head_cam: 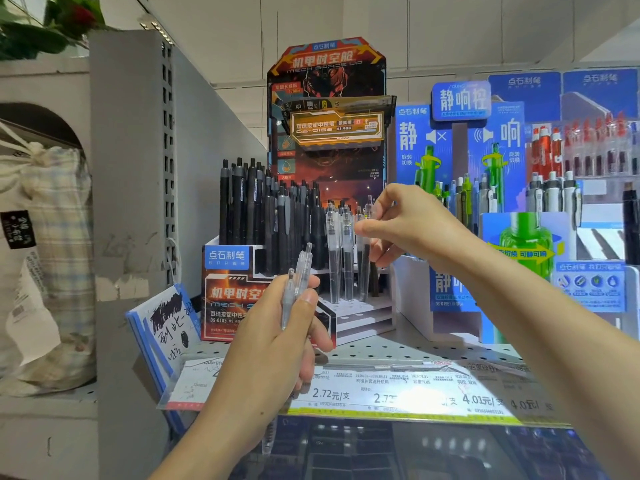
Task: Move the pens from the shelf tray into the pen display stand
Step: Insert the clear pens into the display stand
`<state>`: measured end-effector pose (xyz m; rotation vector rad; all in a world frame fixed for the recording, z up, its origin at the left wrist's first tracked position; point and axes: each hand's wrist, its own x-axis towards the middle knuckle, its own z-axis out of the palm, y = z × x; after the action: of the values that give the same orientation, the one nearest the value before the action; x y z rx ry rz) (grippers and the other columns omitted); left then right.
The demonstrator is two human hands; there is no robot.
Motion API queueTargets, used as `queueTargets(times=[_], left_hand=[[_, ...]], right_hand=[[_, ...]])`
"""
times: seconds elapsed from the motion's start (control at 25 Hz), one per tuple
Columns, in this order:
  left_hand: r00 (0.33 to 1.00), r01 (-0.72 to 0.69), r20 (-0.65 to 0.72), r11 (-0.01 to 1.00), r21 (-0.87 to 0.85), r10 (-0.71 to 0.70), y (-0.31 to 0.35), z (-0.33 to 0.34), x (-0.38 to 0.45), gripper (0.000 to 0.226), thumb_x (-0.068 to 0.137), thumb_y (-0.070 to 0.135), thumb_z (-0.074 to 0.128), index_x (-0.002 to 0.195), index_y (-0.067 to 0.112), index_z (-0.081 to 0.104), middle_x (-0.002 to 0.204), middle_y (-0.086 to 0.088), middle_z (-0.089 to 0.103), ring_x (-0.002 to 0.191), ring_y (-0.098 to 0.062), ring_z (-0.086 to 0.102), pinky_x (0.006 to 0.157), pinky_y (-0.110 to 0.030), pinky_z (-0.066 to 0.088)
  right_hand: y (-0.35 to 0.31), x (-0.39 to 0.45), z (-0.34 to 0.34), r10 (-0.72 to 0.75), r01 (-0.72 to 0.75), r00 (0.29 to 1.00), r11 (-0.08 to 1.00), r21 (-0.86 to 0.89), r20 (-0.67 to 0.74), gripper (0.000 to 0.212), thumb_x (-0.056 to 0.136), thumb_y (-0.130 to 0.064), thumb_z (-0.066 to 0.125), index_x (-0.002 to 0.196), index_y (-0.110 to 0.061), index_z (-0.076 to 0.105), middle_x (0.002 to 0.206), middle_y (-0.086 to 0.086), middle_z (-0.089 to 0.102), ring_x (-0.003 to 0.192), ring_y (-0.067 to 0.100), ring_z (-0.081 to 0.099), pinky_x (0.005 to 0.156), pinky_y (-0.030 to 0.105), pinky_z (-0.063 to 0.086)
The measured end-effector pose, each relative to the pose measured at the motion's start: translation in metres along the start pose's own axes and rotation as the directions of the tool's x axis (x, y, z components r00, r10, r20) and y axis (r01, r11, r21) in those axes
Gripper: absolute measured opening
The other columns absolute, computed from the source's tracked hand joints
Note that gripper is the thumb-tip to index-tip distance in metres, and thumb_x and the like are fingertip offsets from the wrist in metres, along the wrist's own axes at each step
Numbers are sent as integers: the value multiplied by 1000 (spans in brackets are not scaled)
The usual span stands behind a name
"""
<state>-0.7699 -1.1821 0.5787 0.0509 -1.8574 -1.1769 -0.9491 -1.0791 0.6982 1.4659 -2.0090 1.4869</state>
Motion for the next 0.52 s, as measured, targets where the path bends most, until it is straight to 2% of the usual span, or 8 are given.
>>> queueTargets(times=[0.12,0.32,0.52], left_hand=[[1000,9,0,1000,-7,-9,0,0,0,17,101,44,46,108,46,62,70,-5,70,42,-13,48,43,-29,44],[999,30,15,999,-24,-30,3,1,-1,19,96,51,48,97,41,65,69,-8,70,42,-16,48,44,-31,44],[999,38,14,999,-26,-37,4,1,-1,24,91,56,49,92,39,64,68,-9,70,41,-15,48,44,-30,44]], right_hand=[[2,-1,6,14,-12,999,998,-69,34,28,86,-19,79,88,-4,55,66,19,72,53,28,72,52,36,60],[-1,6,5,53,-22,992,968,-249,116,35,89,-31,75,73,-8,54,59,10,73,52,23,72,39,20,47],[0,7,-6,63,-24,971,985,-172,231,30,91,-25,74,75,-7,55,65,11,75,53,22,73,40,21,48]])
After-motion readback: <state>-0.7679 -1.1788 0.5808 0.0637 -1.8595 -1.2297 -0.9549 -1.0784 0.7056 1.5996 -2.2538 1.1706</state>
